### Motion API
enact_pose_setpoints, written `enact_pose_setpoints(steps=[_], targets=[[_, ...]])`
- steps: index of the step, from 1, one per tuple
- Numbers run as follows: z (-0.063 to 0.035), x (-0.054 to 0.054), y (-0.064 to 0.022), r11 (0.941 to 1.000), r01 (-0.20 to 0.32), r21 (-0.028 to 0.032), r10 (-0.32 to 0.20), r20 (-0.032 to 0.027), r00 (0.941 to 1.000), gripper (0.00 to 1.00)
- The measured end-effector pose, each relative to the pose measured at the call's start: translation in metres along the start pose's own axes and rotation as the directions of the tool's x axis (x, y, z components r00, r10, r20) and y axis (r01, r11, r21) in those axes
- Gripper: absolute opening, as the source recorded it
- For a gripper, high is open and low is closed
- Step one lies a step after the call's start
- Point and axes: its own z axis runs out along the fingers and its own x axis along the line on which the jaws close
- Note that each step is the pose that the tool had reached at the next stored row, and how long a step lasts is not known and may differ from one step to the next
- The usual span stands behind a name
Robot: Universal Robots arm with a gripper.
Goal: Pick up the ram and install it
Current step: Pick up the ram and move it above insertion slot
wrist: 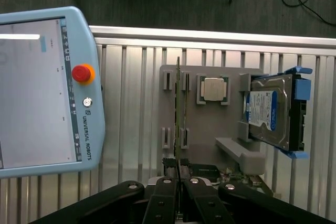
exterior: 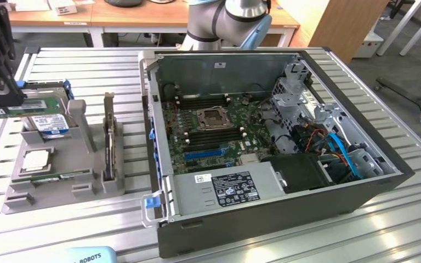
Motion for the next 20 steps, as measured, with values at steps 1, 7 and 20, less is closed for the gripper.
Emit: enact_pose_setpoints(steps=[1, 7, 20], targets=[[0.0, 0.0, -0.0003, 1.0, 0.0, 0.0, 0.0, 0.0, 1.0, 0.12], [-0.0002, 0.0, -0.0024, 1.0, 0.0, -0.0001, 0.0, -0.0001, 1.0, 0.12], [-0.0008, 0.0, -0.0177, 1.0, 0.0, -0.0001, 0.0, 0.0, 1.0, 0.12]])
